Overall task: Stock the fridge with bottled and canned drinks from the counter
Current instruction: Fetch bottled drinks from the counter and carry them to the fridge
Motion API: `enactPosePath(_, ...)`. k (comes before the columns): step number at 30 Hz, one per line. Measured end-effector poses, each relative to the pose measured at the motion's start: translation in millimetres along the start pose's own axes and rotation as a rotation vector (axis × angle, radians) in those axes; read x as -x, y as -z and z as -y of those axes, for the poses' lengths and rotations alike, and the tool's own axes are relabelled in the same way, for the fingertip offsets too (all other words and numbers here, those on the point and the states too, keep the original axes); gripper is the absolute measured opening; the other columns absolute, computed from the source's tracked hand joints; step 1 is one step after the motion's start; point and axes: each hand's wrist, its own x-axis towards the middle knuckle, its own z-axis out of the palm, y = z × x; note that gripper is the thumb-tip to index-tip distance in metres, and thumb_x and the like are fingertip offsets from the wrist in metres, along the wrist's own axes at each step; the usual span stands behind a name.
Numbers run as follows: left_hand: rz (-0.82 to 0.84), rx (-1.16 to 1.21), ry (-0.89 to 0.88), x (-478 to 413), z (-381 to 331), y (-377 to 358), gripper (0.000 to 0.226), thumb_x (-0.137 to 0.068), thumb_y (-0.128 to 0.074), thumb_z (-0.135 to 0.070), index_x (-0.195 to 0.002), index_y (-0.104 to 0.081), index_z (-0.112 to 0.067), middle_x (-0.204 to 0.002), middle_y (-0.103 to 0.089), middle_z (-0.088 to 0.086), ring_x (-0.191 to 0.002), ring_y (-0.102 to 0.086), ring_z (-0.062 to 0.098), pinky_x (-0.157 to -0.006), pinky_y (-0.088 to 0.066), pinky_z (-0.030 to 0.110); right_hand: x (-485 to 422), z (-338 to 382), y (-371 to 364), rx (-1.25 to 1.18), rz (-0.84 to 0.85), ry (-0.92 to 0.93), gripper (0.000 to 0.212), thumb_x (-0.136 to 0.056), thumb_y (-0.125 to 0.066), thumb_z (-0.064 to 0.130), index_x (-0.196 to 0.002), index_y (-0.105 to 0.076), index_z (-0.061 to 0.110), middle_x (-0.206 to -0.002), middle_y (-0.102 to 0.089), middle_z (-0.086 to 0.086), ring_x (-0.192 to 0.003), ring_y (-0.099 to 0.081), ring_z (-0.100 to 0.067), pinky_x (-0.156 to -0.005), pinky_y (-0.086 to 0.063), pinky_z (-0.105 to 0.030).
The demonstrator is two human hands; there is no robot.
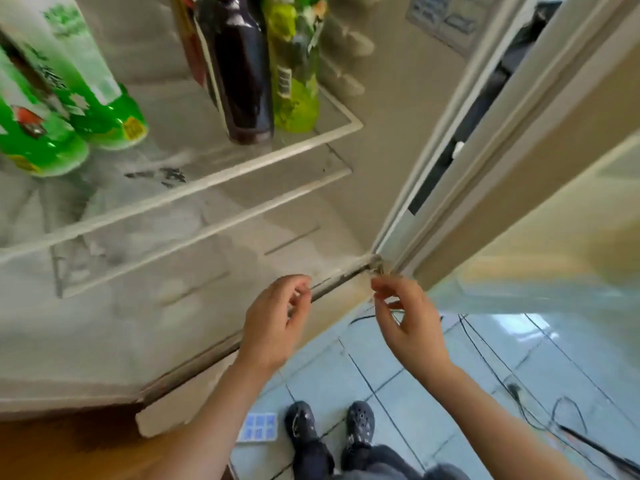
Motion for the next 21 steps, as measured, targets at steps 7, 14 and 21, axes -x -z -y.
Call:
enactPosePath(7, 0.655, -0.083, 0.506, 66, 29, -105, 0.018, -0.094, -0.055, -0.023, -0.111, -0.062, -0.02, -0.109, -0.066, 0.001, -0.099, -0.061, 0.019, -0.083, -0.046, 0.027, 153, -116, 43, 0.256, 0.269, -0.79, 0.028, -0.09, -0.053, 0.021, -0.118, -0.058, 0.024, -0.106, -0.064, 0.008, -0.095, -0.062, -0.013, -0.082, -0.043, -0.024)
enactPosePath(14, 1.089, -0.313, 0.596, 178, 0, -189, 0.027, -0.096, -0.052, -0.025, -0.117, -0.059, -0.009, -0.117, -0.064, 0.013, -0.109, -0.06, 0.026, -0.088, -0.042, 0.026, 361, -172, 102, 0.177, 0.377, -1.295, 0.035, -0.093, -0.05, 0.033, -0.125, -0.055, 0.02, -0.124, -0.061, 0.0, -0.115, -0.056, -0.018, -0.091, -0.04, -0.023)
enactPosePath(21, 1.331, -0.451, 0.466, 320, -74, -276, 0.03, -0.096, -0.049, -0.027, -0.115, -0.061, -0.006, -0.117, -0.064, 0.014, -0.115, -0.056, 0.028, -0.097, -0.04, 0.031, 571, -189, 159, 0.063, 0.265, -1.515, 0.033, -0.093, -0.046, 0.032, -0.123, -0.053, 0.021, -0.123, -0.06, 0.003, -0.112, -0.055, -0.015, -0.08, -0.037, -0.02)
